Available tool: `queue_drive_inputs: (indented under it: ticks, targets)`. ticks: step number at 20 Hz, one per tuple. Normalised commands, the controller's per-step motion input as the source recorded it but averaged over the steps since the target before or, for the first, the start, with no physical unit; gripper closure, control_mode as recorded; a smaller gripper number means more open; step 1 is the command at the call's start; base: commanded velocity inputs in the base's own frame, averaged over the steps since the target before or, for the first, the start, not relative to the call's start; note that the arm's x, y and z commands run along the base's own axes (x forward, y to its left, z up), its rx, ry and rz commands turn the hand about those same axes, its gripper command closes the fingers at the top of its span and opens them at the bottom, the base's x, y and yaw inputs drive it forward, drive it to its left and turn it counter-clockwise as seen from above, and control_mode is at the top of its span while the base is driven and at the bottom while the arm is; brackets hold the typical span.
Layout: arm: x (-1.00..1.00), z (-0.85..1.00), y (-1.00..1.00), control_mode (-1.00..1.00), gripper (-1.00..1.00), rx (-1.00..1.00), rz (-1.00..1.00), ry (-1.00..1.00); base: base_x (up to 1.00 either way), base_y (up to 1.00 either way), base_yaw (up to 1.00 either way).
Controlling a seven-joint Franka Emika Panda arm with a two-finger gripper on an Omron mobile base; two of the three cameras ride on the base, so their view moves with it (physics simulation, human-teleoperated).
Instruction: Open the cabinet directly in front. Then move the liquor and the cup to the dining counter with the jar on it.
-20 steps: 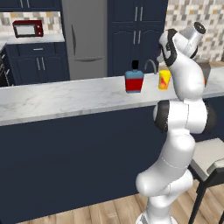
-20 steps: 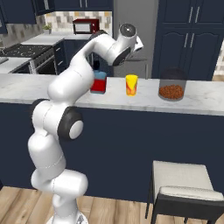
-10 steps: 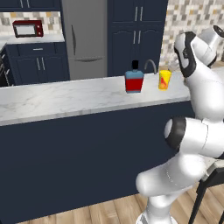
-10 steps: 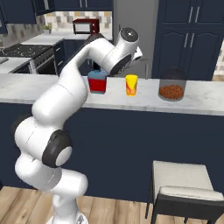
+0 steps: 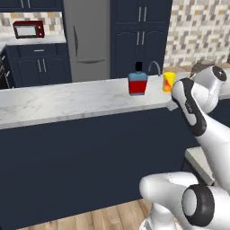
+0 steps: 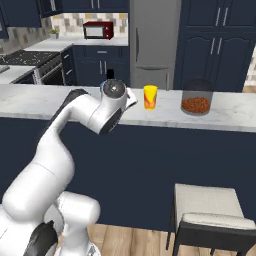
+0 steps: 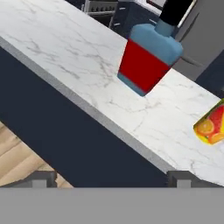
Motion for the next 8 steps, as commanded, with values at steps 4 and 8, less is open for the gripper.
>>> queue_drive_inputs:
  ticks: [4,8]
  targets:
    - [-1.00,-1.00,0.25,-1.00,-1.00,-0.04,0.00,-0.39,0.00,0.00,0.00]
    - [-0.44,-0.38,-0.01,-1.00,-1.00,0.03,-0.01,-0.11,0.00,0.00,0.00]
